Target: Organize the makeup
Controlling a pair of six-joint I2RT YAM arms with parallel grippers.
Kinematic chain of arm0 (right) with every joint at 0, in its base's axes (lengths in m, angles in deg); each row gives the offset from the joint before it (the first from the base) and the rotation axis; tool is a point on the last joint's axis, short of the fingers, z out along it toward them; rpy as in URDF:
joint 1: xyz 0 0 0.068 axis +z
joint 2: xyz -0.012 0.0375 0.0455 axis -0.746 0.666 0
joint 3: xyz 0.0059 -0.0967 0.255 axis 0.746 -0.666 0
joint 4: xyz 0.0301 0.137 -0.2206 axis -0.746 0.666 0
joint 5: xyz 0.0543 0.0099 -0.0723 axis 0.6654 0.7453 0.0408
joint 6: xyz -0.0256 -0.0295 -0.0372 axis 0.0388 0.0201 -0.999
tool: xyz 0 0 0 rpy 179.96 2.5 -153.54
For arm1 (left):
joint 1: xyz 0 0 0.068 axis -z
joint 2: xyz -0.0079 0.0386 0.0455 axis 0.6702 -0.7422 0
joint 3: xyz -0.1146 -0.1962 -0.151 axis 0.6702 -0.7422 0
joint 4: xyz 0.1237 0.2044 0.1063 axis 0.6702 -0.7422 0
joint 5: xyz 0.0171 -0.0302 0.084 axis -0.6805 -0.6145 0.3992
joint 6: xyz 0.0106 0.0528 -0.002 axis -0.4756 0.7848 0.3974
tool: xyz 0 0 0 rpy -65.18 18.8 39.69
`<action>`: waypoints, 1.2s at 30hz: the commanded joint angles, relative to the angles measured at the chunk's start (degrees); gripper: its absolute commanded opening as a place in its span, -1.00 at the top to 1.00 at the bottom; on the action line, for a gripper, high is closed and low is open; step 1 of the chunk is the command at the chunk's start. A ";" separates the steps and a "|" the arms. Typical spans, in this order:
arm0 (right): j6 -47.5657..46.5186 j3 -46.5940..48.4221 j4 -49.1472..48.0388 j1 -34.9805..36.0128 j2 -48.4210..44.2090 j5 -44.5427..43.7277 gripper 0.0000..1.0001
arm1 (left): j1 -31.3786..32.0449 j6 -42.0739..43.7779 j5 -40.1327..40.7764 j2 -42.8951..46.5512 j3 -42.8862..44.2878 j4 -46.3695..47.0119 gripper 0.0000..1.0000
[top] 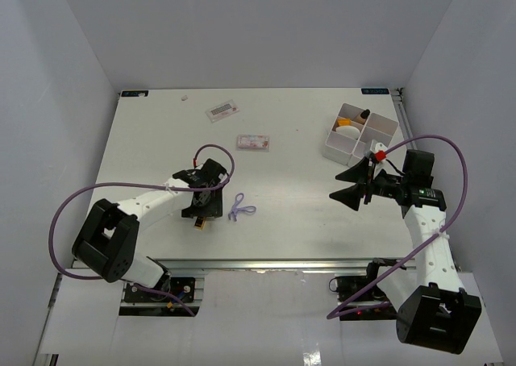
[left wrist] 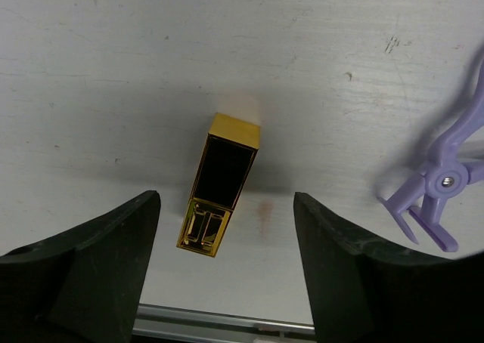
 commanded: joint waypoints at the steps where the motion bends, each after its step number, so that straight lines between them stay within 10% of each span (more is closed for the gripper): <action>1: -0.20 -0.12 -0.15 -0.46 -0.81 1.73 -0.47 | -0.42 -0.56 -0.52 0.18 -0.62 2.42 -0.44; 26: -0.29 -0.21 0.28 -1.25 0.24 2.61 -0.46 | -1.21 0.75 -6.40 2.02 -1.70 6.00 0.39; 36: -5.06 5.84 10.22 0.54 3.49 6.04 -0.51 | -1.06 2.34 -28.04 22.58 -2.12 19.38 0.70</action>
